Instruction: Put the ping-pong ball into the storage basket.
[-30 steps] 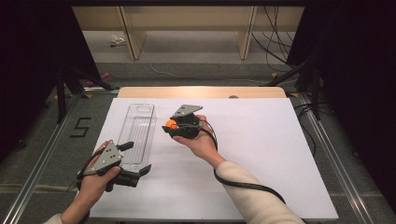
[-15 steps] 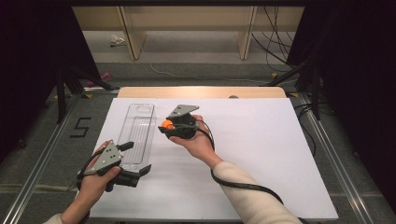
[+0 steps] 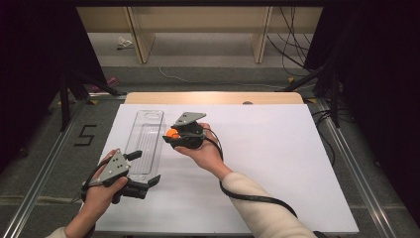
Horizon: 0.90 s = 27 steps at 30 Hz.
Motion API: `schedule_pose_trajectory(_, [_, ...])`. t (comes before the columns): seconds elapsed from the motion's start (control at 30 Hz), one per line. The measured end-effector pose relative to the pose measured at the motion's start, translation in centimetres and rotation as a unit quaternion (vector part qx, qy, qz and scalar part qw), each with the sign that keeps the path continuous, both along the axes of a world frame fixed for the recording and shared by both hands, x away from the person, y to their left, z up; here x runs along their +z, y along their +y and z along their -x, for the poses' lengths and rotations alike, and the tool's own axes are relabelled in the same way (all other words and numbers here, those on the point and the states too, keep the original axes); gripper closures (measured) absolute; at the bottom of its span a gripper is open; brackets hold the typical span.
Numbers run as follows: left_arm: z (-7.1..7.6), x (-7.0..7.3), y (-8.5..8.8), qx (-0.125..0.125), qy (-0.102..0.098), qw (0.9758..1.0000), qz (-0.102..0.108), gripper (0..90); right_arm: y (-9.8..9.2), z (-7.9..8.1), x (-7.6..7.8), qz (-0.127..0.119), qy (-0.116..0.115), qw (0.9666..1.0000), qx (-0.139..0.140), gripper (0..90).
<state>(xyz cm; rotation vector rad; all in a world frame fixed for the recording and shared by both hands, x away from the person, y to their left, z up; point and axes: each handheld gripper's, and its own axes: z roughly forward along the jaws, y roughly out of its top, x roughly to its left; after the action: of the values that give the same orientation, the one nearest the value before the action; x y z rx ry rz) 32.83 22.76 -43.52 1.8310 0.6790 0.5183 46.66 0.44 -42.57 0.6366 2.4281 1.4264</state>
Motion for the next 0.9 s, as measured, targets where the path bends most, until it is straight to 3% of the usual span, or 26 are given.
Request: schedule_pose_trajectory(0.9, [0.0,0.0,0.0,0.000,0.001,1.0000,-0.002,0.0,1.5,0.4,0.1,-0.006,-0.001,0.9999,0.012,51.5])
